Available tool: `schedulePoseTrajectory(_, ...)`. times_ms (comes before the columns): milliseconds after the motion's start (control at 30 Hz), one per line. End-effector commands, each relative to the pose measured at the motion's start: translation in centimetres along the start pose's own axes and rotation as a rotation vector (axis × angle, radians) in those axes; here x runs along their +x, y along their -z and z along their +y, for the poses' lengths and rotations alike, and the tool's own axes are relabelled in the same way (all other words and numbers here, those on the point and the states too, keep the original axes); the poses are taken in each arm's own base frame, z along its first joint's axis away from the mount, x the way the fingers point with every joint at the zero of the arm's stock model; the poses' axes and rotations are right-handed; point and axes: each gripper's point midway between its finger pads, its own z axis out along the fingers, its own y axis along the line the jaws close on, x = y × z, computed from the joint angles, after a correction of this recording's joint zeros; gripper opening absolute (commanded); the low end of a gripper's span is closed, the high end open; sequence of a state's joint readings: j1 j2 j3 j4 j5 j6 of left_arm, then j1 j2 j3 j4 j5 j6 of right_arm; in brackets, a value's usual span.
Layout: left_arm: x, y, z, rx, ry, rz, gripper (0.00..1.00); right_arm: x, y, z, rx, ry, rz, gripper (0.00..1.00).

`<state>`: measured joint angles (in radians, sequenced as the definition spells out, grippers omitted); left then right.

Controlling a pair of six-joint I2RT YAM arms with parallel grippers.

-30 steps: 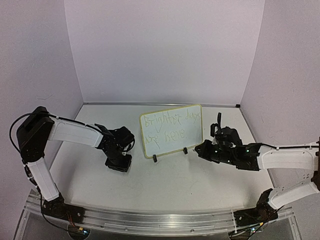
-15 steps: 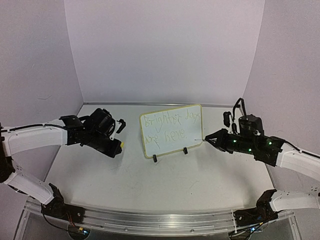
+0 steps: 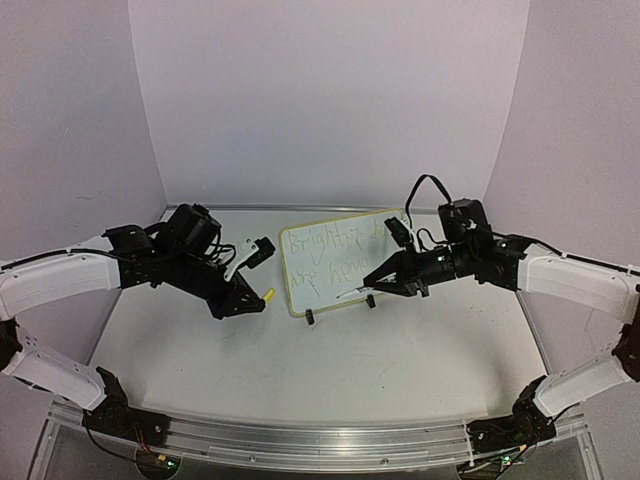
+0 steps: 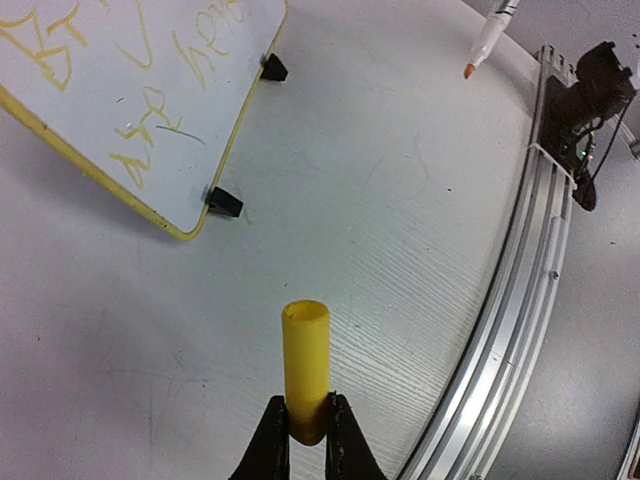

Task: Write a sentence on the whiteboard
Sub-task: Insert the whiteboard marker without the cap into the pen cap.

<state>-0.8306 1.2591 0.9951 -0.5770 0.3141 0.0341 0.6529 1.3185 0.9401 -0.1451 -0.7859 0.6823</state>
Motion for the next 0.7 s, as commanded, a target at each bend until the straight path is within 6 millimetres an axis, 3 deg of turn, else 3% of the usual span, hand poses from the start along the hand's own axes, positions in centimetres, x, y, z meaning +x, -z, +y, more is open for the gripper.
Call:
schedulePoseTrajectory(0,-3.0,0.7,-2.9,0.124,-0.139,-0.076,0.0,0.0,-0.6,3.9,-0.139,0.026,0.092,0.0)
schedulePoseTrajectory(267,-2.0,-0.4,-6.1,0.245,-0.219,-0.034,0.0,1.0,-3.9,5.0,-0.172,0.037,0.191,0.0)
schedulePoseTrajectory(667,-0.6,-1.1,-7.7,0.298,-0.261,0.006,0.0,1.3,-5.3,5.9,-0.215,0.039,0.247,0.0)
